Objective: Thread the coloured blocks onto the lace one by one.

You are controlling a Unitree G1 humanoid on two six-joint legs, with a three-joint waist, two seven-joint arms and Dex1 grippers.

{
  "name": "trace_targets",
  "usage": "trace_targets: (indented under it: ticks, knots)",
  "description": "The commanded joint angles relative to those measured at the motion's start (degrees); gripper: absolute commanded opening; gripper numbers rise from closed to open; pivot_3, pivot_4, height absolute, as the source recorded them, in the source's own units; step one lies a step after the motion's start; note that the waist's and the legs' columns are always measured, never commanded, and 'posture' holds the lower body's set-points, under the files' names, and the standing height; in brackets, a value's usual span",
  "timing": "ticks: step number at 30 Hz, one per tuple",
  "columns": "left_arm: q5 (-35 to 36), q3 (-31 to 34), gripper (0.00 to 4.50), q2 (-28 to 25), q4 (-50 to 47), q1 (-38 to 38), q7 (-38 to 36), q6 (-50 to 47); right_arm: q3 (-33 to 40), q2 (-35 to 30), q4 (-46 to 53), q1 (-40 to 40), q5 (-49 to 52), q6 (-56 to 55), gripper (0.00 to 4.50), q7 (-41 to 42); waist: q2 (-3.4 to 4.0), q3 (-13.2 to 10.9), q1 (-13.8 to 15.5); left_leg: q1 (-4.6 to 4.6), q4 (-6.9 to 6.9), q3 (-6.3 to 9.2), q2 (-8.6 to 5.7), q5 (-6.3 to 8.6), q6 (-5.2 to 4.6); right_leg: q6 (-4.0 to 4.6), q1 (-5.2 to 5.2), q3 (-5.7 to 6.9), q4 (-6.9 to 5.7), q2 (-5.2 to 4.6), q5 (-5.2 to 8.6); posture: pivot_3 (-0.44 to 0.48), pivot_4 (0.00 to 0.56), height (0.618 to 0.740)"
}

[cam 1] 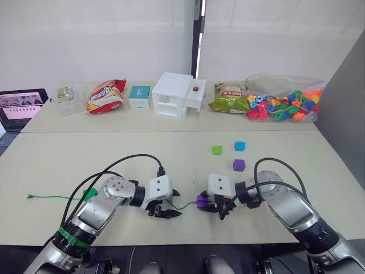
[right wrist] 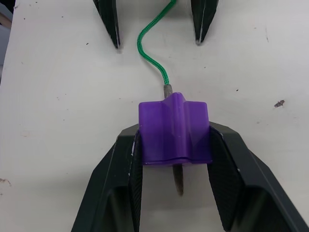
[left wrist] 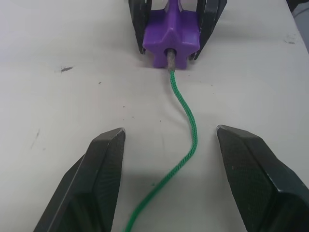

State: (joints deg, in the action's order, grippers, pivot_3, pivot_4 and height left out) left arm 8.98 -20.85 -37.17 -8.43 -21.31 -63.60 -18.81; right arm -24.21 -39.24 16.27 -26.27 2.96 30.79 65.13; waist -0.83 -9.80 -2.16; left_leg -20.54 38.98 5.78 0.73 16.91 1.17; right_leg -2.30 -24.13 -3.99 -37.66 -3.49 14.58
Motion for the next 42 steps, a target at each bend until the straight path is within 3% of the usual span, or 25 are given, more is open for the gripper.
trace_targets:
  ticks: [1,7,23,31,36,38,42]
  knots:
    - [-0.16,-0.59,1.95,1.11,0.14,0.67,-0.11,0.49,0.49,-0.93,1.21,-0.54,0.06,0.75,1.36,0.01,0.00,0.00,0.05,0.00,0.00,0.00,0.00,0.00,0.00,0.00,0.01,0.00,0.00,0.00,0.00,0.000,0.150,0.740]
    - [-0.09,-0.56,0.10,2.35,-0.33,0.77,0.20,0.24,0.59,-1.56,1.86,0.06,0.33,1.15,1.36,-0.15,0.00,0.00,0.04,0.00,0.00,0.00,0.00,0.00,0.00,0.00,0.00,0.00,0.00,0.00,0.00,0.000,0.150,0.740]
    - [-2.39,-2.54,0.04,9.40,2.79,-4.18,2.86,0.40,-0.01,-1.47,2.61,0.12,0.55,2.48,1.36,-0.41,-0.01,0.00,0.03,-0.01,0.00,0.00,-0.01,0.00,0.00,0.00,0.00,0.00,0.00,0.00,0.00,0.000,0.150,0.740]
    - [-0.48,-1.67,0.04,9.18,0.10,-3.17,2.30,-3.18,-0.25,-1.32,1.93,0.01,0.16,2.70,1.36,-0.82,-0.01,0.00,-0.02,0.00,0.00,0.01,0.00,0.00,0.00,0.00,0.00,0.00,-0.01,0.01,0.00,0.000,0.150,0.740]
    - [3.13,0.45,1.53,8.04,-1.95,-3.46,0.38,-6.71,0.18,-0.55,1.34,-0.33,-0.01,2.98,1.36,-2.01,-0.01,0.00,-0.09,0.01,0.00,0.01,0.00,0.00,0.00,0.00,0.00,0.00,-0.02,0.01,0.00,0.000,0.150,0.740]
    - [4.45,1.25,2.17,7.16,-3.13,-3.67,-0.39,-7.96,0.90,-0.54,1.84,-0.24,0.93,3.63,2.43,-1.82,-0.01,0.00,-0.18,0.01,0.00,0.01,0.00,0.00,0.00,0.00,-0.01,0.00,-0.02,0.01,0.00,0.000,0.150,0.740]
    - [3.47,0.32,3.47,5.27,-4.42,-3.92,-1.24,-7.70,3.08,-1.43,4.29,0.49,2.84,5.58,3.75,-1.88,-0.01,0.00,-0.15,0.01,0.00,0.02,0.00,0.00,0.00,0.00,-0.01,0.00,-0.03,0.01,0.00,0.000,0.150,0.740]
